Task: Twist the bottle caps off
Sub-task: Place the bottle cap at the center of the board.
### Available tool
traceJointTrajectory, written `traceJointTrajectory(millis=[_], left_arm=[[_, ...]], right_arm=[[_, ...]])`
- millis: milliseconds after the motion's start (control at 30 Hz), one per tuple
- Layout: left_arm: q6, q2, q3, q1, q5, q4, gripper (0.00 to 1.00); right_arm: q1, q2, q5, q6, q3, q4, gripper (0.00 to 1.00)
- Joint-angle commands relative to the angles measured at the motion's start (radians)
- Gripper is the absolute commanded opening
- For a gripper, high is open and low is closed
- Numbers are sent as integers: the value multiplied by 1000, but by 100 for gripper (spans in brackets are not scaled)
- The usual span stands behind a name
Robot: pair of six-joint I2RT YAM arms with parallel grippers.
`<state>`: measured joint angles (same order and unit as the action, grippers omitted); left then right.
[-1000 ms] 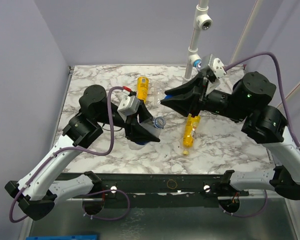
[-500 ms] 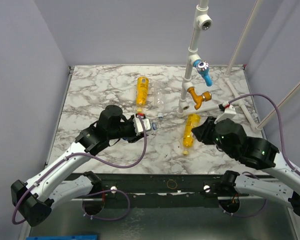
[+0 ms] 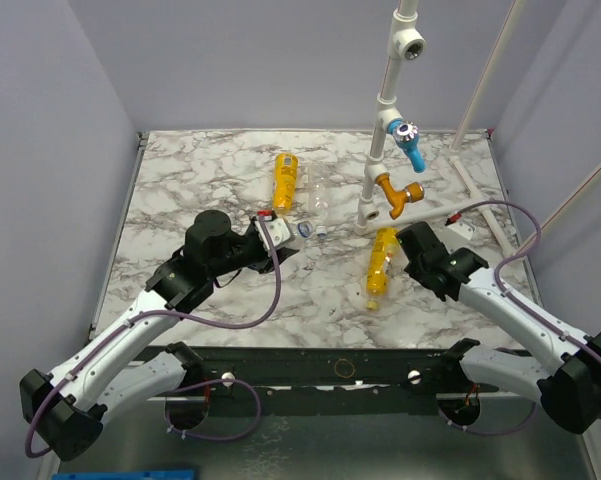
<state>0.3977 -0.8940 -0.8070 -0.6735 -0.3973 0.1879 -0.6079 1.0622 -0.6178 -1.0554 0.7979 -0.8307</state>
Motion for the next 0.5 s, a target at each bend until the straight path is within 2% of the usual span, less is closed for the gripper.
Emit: traceJointTrajectory(millis=[0, 133, 233, 400, 467], left_arm=[[-188, 40, -36, 24, -10, -92, 0], [-260, 50, -41, 38, -9, -107, 0], [-313, 54, -43, 51, -9, -118, 0], [-360, 73, -42, 69, -21, -132, 0], [-367, 78, -43, 71, -25, -134, 0]], right_arm=[[48, 6, -15, -1, -56, 177, 7], [52, 35, -69, -69, -128, 264, 20], [78, 89, -47, -99, -182, 327, 29], [82, 154, -59, -273, -220, 240, 47], [82, 137, -54, -307, -243, 228, 58]])
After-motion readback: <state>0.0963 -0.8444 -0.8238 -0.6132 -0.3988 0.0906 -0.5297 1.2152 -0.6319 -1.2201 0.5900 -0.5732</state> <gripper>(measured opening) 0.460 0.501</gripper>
